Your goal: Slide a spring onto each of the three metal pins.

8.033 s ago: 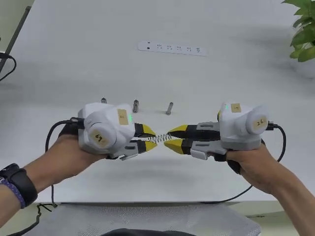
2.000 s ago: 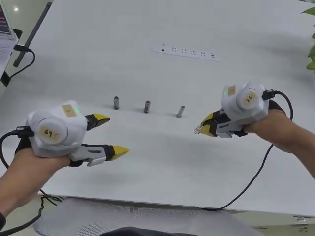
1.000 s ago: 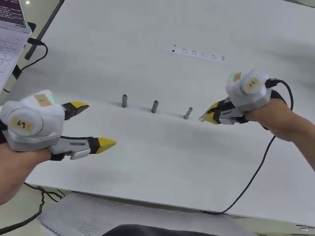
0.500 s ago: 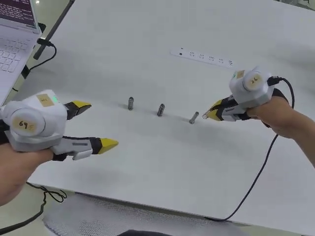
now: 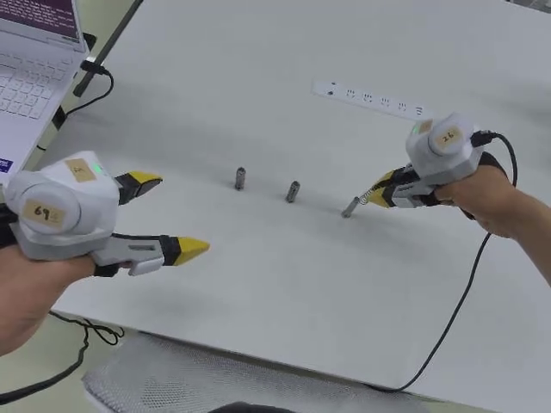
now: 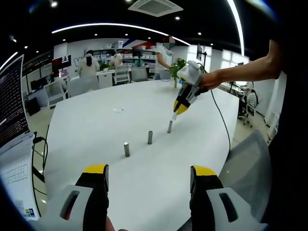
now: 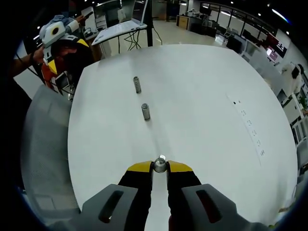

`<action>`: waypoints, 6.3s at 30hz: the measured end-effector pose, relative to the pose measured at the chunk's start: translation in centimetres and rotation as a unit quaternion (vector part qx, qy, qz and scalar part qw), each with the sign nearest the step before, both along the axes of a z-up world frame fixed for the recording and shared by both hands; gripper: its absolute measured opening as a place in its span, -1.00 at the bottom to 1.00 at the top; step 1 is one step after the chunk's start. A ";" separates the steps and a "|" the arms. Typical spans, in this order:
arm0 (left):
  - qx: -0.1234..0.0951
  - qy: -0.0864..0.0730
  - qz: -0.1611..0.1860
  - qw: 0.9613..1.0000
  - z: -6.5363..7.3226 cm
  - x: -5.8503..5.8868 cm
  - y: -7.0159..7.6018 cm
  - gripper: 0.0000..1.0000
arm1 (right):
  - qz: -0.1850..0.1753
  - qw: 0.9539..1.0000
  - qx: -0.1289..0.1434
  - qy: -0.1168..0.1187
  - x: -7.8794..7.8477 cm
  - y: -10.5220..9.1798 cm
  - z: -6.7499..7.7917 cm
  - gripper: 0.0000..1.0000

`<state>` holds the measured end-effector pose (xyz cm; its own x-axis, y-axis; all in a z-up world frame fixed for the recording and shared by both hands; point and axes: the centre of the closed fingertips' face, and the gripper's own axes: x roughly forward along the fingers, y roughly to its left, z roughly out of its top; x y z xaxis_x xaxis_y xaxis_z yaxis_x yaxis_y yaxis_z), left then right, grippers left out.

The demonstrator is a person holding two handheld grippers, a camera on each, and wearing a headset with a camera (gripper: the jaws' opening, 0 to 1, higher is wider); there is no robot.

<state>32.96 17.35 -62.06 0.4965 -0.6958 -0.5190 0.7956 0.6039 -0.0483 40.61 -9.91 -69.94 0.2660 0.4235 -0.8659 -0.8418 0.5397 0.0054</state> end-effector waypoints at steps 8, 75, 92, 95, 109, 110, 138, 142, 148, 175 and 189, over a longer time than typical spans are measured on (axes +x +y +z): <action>0.000 0.002 0.005 1.000 -0.1 0.1 0.4 0.30 | 0.001 1.000 -0.004 0.000 0.1 0.4 -0.3 -0.82; -0.002 0.007 0.009 1.000 0.2 0.7 0.8 0.28 | 0.053 0.996 -0.054 0.044 0.4 1.0 -6.1 -0.82; -0.002 0.007 0.005 1.000 0.3 1.0 0.5 0.28 | 0.056 0.995 -0.059 0.050 0.3 1.1 -6.8 -0.81; -0.003 0.007 0.006 1.000 0.4 1.1 0.5 0.28 | 0.058 0.995 -0.060 0.052 0.1 1.1 -6.7 -0.73; -0.004 0.001 0.004 1.000 0.8 1.4 0.4 0.29 | 0.031 0.998 -0.046 0.042 0.1 0.2 -5.2 -0.53; -0.004 0.001 0.004 1.000 0.8 1.3 0.4 0.29 | 0.031 0.998 -0.044 0.042 0.1 0.2 -5.2 -0.54; -0.019 0.000 0.004 1.000 1.3 1.2 -0.3 0.30 | -0.087 0.995 0.053 -0.023 -2.6 -1.4 -1.1 -0.39; -0.021 0.003 0.003 1.000 1.2 1.0 -0.4 0.31 | -0.113 0.991 0.069 -0.029 -3.8 -1.8 -0.8 -0.38; -0.023 0.003 0.002 1.000 1.2 0.8 -0.5 0.31 | -0.139 0.986 0.090 -0.034 -5.4 -2.2 -0.2 -0.34; -0.030 0.015 0.003 0.999 0.8 0.4 -1.0 0.31 | -0.183 0.968 0.154 -0.073 -10.7 -0.4 4.0 0.01; -0.034 0.021 0.007 0.999 0.3 0.1 -1.1 0.32 | -0.195 0.963 0.165 -0.090 -13.8 0.6 4.9 0.25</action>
